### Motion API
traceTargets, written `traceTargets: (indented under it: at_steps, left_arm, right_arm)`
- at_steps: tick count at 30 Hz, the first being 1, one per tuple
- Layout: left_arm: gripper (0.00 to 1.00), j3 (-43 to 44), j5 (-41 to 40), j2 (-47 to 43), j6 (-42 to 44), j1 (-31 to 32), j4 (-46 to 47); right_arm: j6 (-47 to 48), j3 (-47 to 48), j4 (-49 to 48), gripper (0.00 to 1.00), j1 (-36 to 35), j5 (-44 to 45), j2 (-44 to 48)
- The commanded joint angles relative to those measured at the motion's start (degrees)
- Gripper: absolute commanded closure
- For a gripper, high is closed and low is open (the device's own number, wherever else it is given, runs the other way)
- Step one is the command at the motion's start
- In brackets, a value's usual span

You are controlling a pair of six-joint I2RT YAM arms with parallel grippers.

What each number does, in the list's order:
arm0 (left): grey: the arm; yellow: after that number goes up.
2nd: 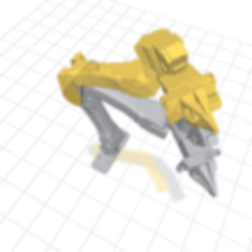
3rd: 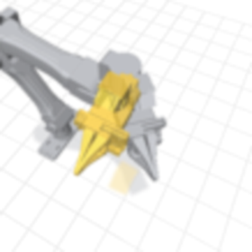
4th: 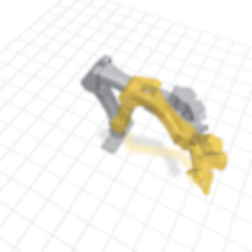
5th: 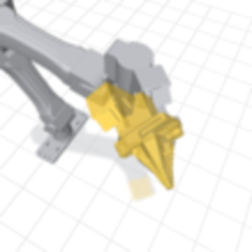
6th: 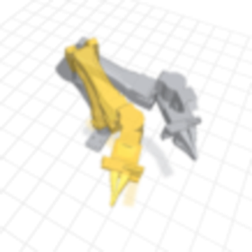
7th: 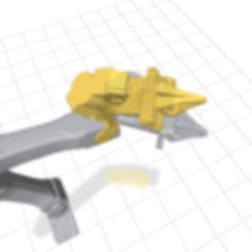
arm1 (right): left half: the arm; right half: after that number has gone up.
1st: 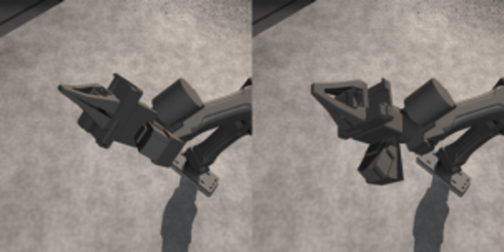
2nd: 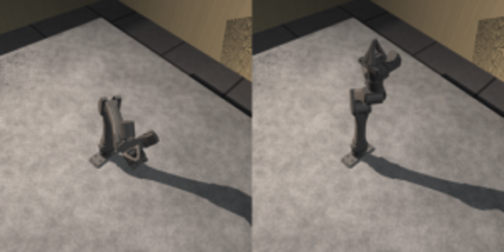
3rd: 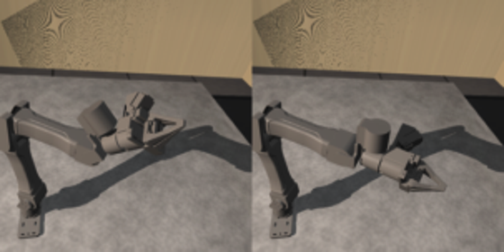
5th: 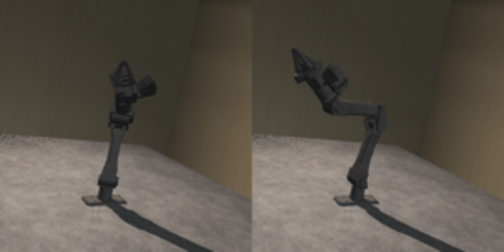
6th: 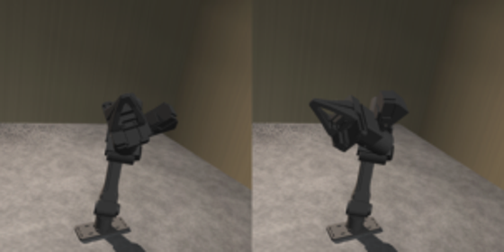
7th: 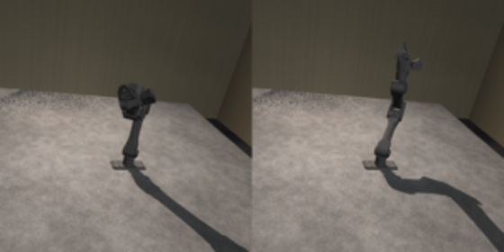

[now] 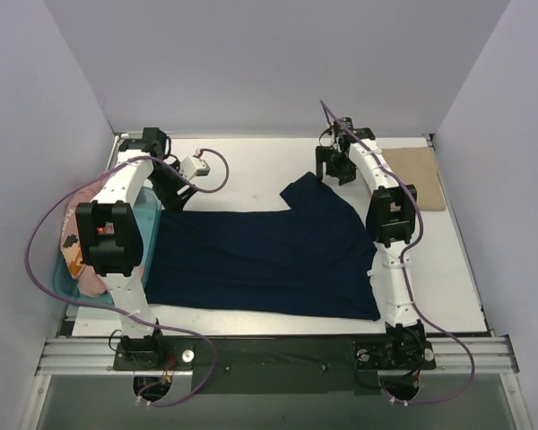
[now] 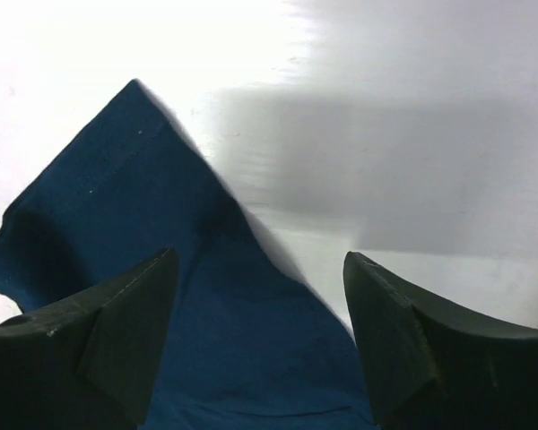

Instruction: Fold and stack the t-shirts

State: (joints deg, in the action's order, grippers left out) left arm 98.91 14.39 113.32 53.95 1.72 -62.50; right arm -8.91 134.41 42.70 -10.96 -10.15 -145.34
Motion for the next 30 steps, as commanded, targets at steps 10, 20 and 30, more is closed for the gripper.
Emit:
traceTargets:
  at_steps: [10,20,30]
  left_arm:
    - [0.21,4.35,3.10,3.66,3.79,0.30,-5.70]
    - [0.20,8.21,-6.30,11.65,8.71,3.73,-2.19]
    - [0.22,21.06,-3.41,19.13,7.04,5.31,-4.31]
  right_arm:
    - [-1.28,-2.14,4.94,0.86,-2.05,-3.82,-2.58]
    - [0.99,-15.30,3.88,1.00,3.49,-3.73,19.54]
    - [4.51,-24.72,3.88,1.00,7.27,-1.89,24.93]
